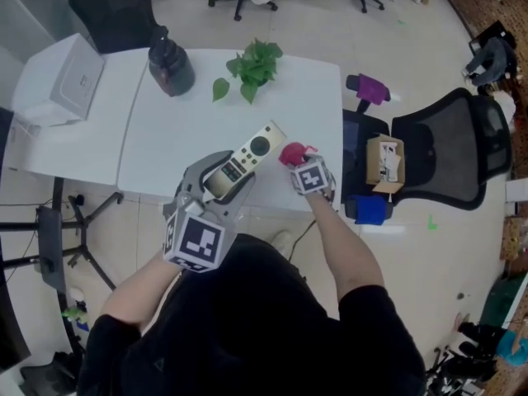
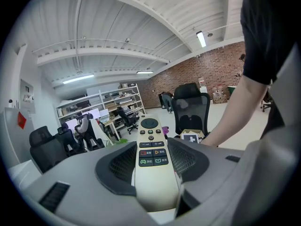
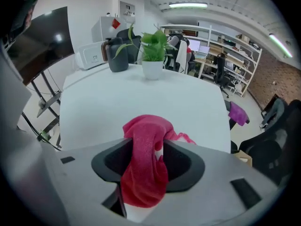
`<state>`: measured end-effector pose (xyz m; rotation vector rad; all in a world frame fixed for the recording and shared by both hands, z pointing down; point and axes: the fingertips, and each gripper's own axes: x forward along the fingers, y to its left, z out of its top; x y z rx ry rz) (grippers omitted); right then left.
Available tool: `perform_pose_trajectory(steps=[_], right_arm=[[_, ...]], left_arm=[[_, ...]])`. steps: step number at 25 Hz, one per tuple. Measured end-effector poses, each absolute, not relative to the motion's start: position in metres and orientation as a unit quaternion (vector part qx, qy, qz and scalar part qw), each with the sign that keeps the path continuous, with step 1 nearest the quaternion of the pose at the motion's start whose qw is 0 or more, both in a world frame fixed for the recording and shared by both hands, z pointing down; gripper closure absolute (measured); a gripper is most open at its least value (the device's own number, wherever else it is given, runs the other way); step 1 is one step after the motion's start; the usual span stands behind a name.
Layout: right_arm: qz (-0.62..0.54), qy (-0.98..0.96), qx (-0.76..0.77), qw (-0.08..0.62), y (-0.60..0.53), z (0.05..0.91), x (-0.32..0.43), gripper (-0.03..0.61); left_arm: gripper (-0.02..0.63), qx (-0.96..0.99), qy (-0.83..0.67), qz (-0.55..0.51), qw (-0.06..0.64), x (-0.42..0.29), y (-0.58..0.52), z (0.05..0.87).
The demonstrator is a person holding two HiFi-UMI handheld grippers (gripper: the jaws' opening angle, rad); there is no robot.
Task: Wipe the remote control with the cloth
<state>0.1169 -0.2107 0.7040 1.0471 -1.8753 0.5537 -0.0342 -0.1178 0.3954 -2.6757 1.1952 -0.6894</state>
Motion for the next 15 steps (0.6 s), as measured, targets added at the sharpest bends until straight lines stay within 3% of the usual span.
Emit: perform_pose_trajectory(steps=[4, 6, 8, 15], right_arm=[[0.267, -0.749, 0.414, 0.443, -0.203, 0.719, 0.118, 0.376], [0.278, -0.752, 0.412, 0.432, -0.202, 0.715, 0.116, 0.442], [0.276, -0.754, 0.423, 0.42, -0.202, 0.704, 0.121, 0.456], [0.194, -0.818, 0.451, 0.3, -0.196, 0.587, 0.115, 0.459]], left_arm=[[0.402, -0.884, 0.402, -0.231, 0.065, -0.038, -0.116, 0.397], [0.402, -0.882, 0.405, -0.231, 0.064, -0.039, -0.117, 0.397], [0.402, -0.882, 0.407, -0.229, 0.063, -0.038, -0.119, 0.398], [0.402, -0.881, 0.408, -0.23, 0.075, -0.034, -0.135, 0.408]])
